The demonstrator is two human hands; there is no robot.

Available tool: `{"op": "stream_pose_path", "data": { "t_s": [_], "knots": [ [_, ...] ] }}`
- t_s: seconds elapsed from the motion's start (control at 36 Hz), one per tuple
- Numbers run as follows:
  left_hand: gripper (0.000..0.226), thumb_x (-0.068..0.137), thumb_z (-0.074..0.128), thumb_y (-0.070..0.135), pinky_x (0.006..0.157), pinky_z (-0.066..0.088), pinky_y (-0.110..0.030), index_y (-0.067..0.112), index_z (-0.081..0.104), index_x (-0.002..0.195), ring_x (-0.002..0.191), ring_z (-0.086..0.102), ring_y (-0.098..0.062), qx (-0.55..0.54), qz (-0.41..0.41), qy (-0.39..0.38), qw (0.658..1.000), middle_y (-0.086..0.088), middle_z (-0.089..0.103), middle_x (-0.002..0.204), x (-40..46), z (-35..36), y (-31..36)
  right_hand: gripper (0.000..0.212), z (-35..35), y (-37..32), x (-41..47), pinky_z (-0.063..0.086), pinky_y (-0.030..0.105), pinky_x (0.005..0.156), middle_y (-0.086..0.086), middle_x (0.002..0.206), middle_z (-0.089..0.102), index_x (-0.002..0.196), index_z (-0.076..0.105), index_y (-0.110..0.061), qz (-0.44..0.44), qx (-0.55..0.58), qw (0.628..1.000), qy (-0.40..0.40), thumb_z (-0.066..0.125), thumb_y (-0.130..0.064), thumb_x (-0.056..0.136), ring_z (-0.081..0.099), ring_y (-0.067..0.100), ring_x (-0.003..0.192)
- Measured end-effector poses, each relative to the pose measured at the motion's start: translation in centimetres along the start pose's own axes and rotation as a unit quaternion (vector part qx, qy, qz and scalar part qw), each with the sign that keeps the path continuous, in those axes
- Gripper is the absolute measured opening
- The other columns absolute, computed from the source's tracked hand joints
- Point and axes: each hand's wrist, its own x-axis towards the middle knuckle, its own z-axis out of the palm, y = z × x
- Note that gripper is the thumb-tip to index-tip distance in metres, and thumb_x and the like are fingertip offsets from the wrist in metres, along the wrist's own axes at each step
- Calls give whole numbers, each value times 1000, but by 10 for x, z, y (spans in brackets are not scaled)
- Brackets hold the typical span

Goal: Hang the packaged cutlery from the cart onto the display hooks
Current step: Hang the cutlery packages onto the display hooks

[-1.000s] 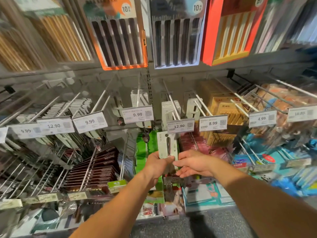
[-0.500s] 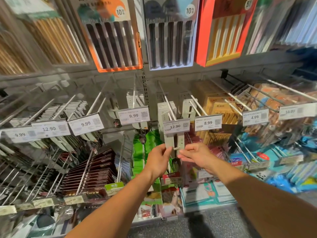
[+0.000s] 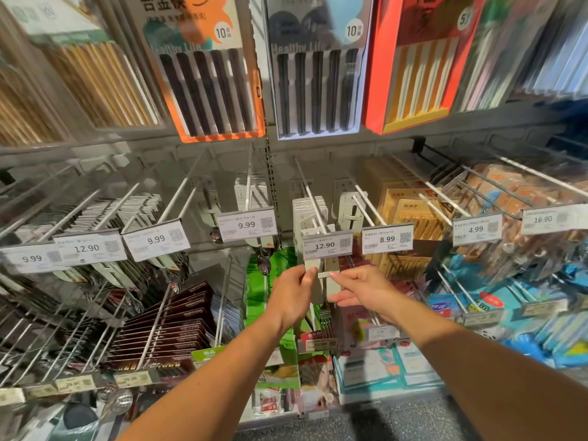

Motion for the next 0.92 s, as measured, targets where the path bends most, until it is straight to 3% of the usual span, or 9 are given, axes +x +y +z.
{"op": "stream_pose_path", "data": {
  "t_s": [0.14,0.19,0.28,0.39,0.47,0.58,0.75,0.83,0.92],
  "knots": [
    [38,103,47,36,100,48,-38,13,50,133,112,60,-23,12,-65,-23,998,-3,64,122,4,3,3,52,4,-6,14,60,34,70,4,96,74,130,52,0,40,-101,992,66,65,-35,93,73,15,79],
    [40,101,49,35,103,47,-43,12,45,134,116,59,-27,22,-84,-10,996,-7,61,127,6,4,1,72,6,-10,21,56,30,64,3,98,73,138,34,-3,66,-134,983,108,65,-48,90,69,14,76],
    [31,100,49,29,96,50,-42,10,47,124,107,59,-26,64,-85,18,994,-7,59,118,11,3,0,97,6,-11,32,58,39,85,8,109,68,151,15,-10,110,-173,971,123,62,-61,84,68,22,92],
    [22,99,47,22,102,49,-43,19,56,119,111,59,-25,65,-52,-26,996,-3,61,119,20,3,-2,86,9,-14,44,48,33,74,19,137,50,156,-4,-8,169,-214,953,133,56,-22,95,60,30,111],
    [35,99,46,21,113,37,-38,20,53,133,126,49,-21,64,-44,-58,995,-1,55,135,29,5,-7,90,11,-13,55,50,29,81,21,146,39,155,5,-7,178,-204,950,153,65,-23,91,57,31,115],
    [38,101,47,25,113,36,-40,15,48,137,129,45,-22,75,-60,-82,992,-2,50,138,33,7,-9,65,12,-16,55,35,15,34,13,141,52,151,23,-5,170,-180,959,135,54,-30,100,51,6,58],
    [49,96,47,10,117,33,-50,15,42,144,139,39,-28,84,-63,-101,989,-6,43,150,27,4,-1,45,0,-30,28,43,12,40,11,111,69,146,33,-3,136,-132,978,92,43,-15,104,58,7,65],
    [49,94,42,0,105,47,-46,12,48,140,123,55,-36,100,-52,-109,988,-9,50,143,15,3,9,16,-4,-31,9,51,18,43,8,88,68,103,62,0,131,-73,983,107,51,-11,100,62,15,65],
    [37,96,42,2,94,50,-36,6,57,130,114,60,-33,124,-24,-130,983,-13,58,134,-1,8,20,18,-8,-29,-13,55,22,50,9,87,70,96,65,0,92,-85,985,116,58,-16,98,67,20,71]
  ]
}}
